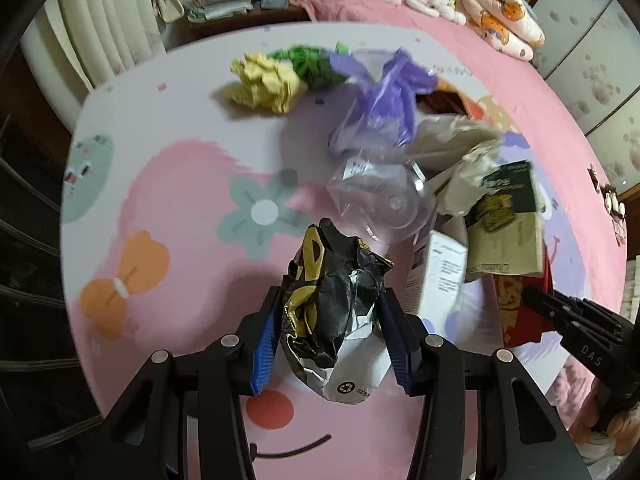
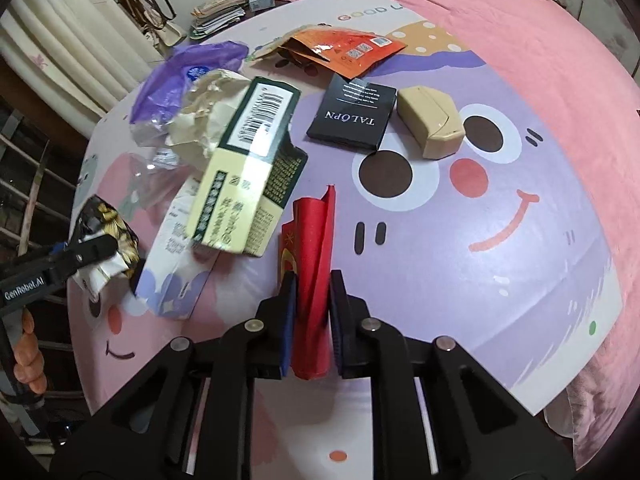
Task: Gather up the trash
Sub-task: 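Grasp the crumpled gold-black wrapper with the left tool while the right tool grasps the red packet, then carry both items over the blue bin and open both tools to drop them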
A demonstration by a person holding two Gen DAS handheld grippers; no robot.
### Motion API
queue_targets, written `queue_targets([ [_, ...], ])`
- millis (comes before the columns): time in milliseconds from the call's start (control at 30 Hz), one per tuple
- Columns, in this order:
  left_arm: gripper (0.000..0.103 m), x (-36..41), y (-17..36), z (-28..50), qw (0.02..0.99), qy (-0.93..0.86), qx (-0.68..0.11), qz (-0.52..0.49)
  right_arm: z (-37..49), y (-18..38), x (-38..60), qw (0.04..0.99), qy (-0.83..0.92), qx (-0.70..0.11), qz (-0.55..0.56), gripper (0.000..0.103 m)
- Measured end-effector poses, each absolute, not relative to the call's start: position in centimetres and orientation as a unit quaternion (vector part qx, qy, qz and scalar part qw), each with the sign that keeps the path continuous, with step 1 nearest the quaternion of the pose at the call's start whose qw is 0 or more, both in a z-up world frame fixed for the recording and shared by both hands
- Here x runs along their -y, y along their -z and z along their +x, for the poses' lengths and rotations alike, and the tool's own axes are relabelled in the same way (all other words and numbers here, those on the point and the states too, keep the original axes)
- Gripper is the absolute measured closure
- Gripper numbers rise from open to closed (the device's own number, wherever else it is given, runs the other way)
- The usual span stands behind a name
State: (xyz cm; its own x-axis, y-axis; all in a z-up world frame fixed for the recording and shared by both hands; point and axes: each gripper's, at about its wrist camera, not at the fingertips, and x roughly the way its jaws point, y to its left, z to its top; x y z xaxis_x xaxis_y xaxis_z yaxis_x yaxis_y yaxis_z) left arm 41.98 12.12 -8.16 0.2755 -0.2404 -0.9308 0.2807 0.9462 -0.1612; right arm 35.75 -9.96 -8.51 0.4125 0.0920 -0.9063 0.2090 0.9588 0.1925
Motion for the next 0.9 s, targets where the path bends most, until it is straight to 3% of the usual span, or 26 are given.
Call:
queue_targets([
  [600, 0.056, -8.5, -0.6, 27.7, 0.844, 0.120, -0.523, -0.005, 25.7, -1.3, 15.4, 0.857, -0.083, -0.493, 0.123, 0.091],
  [900, 0.056, -2.1, -0.5, 17.3, 0.855, 0.084, -0.512, -0.022, 18.4, -2.8, 18.2, 0.861, -0.165, -0.477, 0.066, 0.091],
])
